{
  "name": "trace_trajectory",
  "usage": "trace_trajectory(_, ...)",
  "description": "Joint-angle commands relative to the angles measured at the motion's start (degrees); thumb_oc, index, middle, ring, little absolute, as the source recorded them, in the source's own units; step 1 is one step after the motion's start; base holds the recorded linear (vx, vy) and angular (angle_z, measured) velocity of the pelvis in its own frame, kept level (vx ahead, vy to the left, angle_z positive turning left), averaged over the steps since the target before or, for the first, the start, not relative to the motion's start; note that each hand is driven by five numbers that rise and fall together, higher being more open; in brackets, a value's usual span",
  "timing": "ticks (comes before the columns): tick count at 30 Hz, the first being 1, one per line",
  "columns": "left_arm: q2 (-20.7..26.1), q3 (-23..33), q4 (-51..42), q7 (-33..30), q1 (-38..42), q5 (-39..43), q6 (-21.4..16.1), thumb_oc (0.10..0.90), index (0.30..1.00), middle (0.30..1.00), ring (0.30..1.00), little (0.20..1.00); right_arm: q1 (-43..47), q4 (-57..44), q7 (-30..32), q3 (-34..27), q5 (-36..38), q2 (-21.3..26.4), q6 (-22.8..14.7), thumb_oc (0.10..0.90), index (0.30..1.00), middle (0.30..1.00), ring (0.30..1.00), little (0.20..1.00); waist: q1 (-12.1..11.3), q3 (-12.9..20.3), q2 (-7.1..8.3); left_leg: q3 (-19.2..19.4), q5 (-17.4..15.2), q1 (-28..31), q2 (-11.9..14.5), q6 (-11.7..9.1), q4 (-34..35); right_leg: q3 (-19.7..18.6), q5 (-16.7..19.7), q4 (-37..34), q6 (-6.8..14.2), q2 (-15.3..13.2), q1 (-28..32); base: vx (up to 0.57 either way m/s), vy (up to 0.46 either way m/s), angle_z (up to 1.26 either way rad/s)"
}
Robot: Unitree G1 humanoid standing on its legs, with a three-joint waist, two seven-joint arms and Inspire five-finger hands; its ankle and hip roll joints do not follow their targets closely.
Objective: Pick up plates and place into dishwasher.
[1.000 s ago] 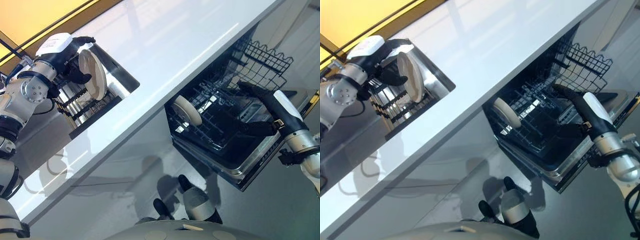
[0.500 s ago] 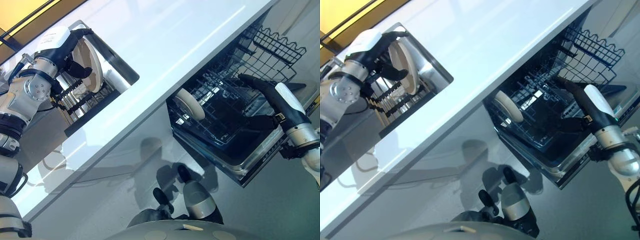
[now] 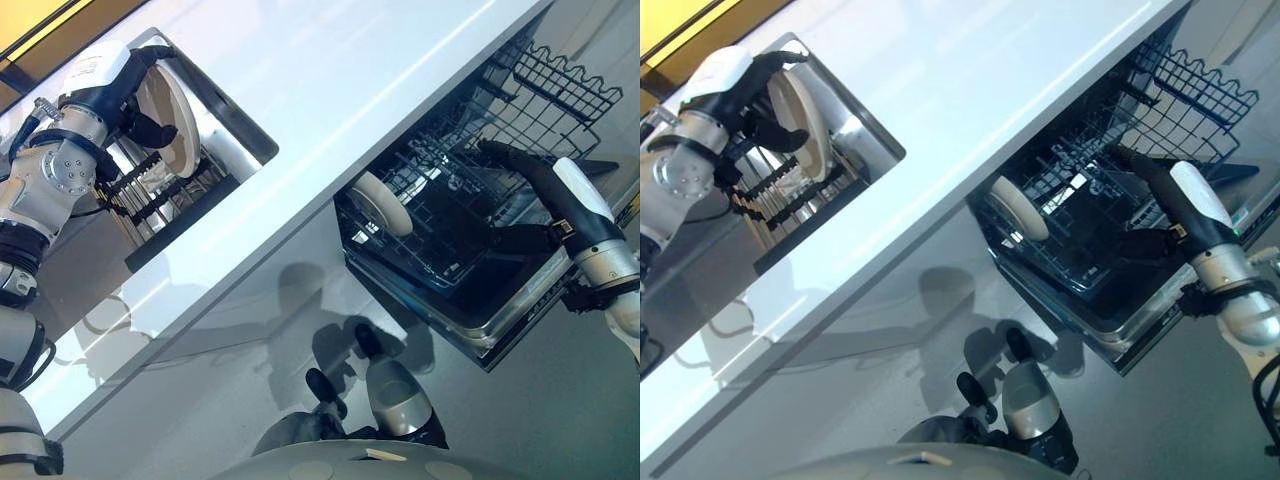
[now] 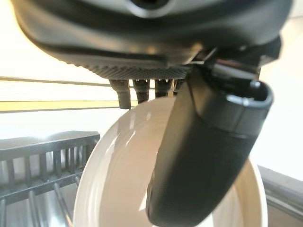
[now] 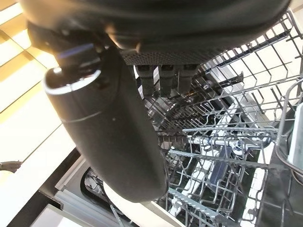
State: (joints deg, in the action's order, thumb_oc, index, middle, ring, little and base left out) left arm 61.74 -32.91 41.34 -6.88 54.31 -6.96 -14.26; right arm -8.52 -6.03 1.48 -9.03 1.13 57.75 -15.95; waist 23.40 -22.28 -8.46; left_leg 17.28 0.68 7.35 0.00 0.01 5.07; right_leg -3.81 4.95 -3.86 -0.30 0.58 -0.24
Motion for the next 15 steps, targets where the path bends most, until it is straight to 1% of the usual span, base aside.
trace_trajectory(1,4.88,2.5,2.17,0.65,1.31,-1.35,-0.2,0.1,0.3,0.3,0.3,0.2,2.8,-4.24,3.15,-5.91,0.5,3.14,-4.51,0.8,0.9,0.9,0.9,0.9,-1.64,5.12,1.92,0.39,-2.71,-2.82,-1.94,-0.2,-3.81,3.42,-4.51,4.76,7.22,-0.98,-2.24,0.0,0.0,0.0)
trace_trajectory(7,5.59,3.69,2.07,1.49,0.19,-1.21,-0.64,0.1,0.3,0.3,0.3,0.2,2.15,-3.9,2.67,-6.46,0.22,2.96,-5.1,0.8,0.9,0.9,0.9,0.9,-1.85,6.09,1.28,0.25,-2.7,-1.96,-2.2,-0.31,-3.47,3.5,-4.51,4.16,7.23,-0.91,-1.14,0.0,0.002,0.01)
trace_trajectory(15,6.09,5.26,2.85,2.56,-1.02,-1.99,-1.5,0.1,0.3,0.3,0.3,0.2,0.55,-4.31,2.72,-7.19,-0.68,2.13,-5.2,0.8,0.9,0.9,0.9,0.9,-2.01,7.93,1.25,0.24,-2.68,-0.79,-2.41,-0.3,-2.87,3.55,-4.43,3.4,7.29,-0.63,0.29,0.0,0.0,0.04)
